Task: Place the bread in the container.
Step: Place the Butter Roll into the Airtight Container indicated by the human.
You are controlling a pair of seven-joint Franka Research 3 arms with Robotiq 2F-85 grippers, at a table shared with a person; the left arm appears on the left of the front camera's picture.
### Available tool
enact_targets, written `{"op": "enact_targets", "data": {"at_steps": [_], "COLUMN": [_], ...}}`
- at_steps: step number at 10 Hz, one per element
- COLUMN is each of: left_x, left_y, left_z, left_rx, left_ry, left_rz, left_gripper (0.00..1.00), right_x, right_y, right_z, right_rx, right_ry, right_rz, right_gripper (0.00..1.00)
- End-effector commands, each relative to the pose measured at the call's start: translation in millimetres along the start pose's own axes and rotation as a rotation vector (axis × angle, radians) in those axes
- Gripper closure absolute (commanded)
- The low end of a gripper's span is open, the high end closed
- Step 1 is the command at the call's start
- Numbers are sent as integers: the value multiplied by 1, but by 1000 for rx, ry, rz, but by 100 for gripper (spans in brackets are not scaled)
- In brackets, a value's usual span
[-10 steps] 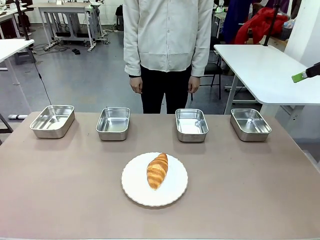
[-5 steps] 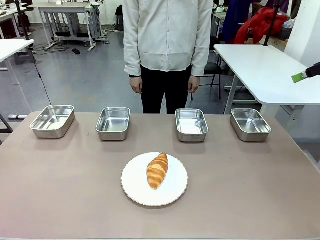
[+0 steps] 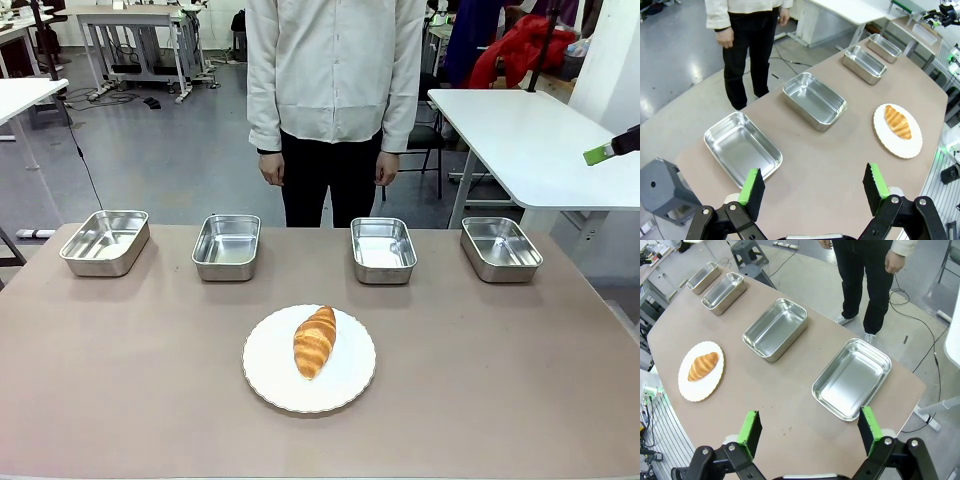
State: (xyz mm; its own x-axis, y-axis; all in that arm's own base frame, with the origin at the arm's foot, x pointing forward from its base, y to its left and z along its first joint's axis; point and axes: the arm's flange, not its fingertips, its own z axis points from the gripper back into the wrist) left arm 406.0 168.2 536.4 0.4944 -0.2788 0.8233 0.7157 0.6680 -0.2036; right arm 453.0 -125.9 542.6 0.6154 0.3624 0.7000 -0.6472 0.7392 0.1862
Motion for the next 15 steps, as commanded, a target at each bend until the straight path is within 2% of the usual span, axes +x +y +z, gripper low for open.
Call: {"op": "enact_targets", "data": {"at_steps": [1, 15], "left_x": [-1, -1], "left_y": [-1, -1], "left_z": [4, 4], "left_rx": [-9, -9], "left_ry": [-10, -10], "left_rz": [-13, -13], "left_gripper": [0, 0], "right_x": [1, 1], "right_y": [0, 0], "right_z": [0, 0], "right_rx": [7, 7], "right_ry": [-13, -13], "right_rz": [3, 3], "right_gripper": [0, 0]}}
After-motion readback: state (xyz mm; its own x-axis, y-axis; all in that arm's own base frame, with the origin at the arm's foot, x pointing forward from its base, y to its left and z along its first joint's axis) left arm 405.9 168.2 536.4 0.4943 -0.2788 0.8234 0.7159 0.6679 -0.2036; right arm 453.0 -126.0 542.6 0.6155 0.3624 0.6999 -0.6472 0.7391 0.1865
